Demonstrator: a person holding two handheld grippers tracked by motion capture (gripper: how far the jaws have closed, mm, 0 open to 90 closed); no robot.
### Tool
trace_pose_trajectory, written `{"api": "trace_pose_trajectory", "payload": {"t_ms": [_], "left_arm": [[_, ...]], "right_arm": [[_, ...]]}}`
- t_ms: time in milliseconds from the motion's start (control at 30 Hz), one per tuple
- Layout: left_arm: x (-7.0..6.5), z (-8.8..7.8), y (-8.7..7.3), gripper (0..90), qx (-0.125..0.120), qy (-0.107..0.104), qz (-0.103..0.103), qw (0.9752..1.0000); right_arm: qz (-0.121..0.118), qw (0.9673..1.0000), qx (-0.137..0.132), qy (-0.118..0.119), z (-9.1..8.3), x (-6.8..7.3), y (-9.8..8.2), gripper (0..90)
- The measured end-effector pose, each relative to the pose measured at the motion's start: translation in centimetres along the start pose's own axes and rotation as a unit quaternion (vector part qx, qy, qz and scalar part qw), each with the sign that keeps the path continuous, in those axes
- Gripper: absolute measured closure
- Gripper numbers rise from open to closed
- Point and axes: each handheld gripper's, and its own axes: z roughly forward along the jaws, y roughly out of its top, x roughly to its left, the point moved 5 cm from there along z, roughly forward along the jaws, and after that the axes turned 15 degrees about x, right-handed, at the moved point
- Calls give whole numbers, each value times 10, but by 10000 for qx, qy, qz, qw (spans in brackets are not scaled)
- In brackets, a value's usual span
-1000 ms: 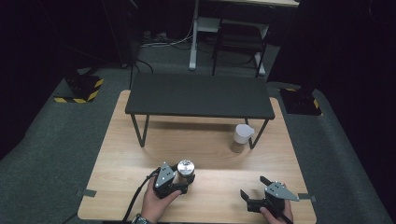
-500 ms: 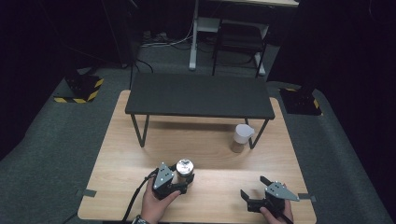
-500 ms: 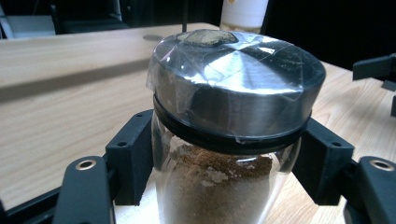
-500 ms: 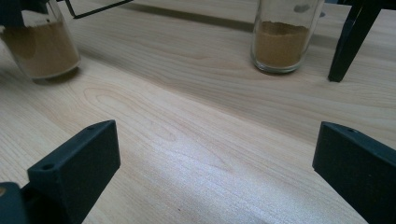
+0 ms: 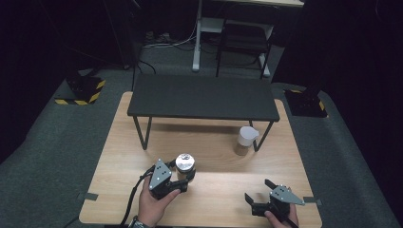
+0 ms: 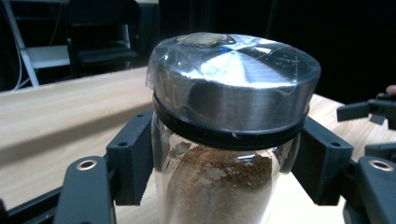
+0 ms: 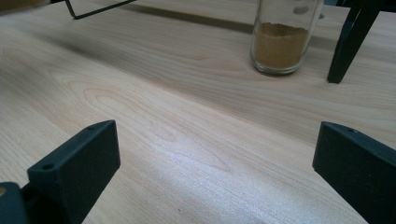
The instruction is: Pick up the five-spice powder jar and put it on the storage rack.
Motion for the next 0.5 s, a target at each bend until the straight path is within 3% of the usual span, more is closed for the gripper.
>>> {"api": "trace_pose_trajectory", "payload": {"t_ms": [300, 500], "left_arm": [[-3, -14, 26, 309, -109, 87, -111, 9998], [-4, -19, 37, 310, -186, 198, -52, 9996]], "right_arm": [[27, 10000, -21, -4, 0, 0, -1, 4], [36, 10000, -22, -5, 0, 0, -1, 4]]}}
